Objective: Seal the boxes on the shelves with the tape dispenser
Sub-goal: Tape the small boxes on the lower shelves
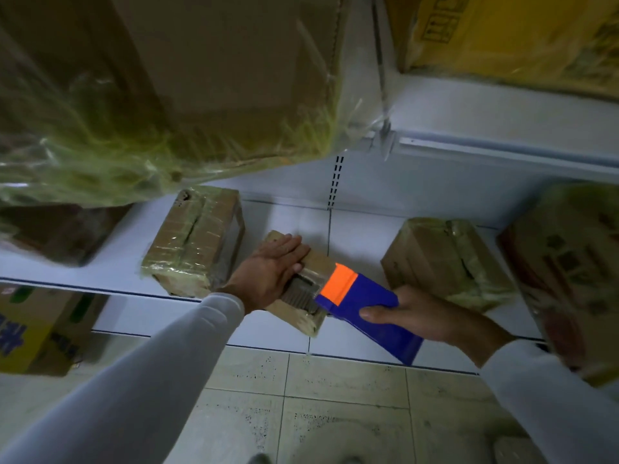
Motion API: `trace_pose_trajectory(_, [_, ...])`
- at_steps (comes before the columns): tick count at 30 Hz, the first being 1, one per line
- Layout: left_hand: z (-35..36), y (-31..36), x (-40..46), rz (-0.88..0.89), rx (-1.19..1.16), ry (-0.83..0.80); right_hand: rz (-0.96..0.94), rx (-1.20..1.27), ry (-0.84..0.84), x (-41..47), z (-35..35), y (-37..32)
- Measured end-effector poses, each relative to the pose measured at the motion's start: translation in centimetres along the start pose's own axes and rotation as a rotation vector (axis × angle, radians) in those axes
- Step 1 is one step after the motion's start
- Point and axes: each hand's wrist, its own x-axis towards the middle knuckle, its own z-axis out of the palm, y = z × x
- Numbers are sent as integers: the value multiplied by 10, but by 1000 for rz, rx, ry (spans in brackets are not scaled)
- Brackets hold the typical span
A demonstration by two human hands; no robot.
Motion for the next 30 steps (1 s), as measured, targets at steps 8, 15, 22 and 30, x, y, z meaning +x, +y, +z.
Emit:
trace_pose_trajectory(8, [-2,0,0,-3,27,-72,113,-19,186,-31,28,38])
trace_pose_trajectory(15, [0,2,-5,108,148,-107,222,-332,296,1,42,23])
trace_pose_trajectory(22, [-6,27,4,25,206,-53,427,-532,403,-17,73,65])
trace_pose_trajectory(30, [28,64,13,-81,255,-145,323,-352,481,-29,72,72])
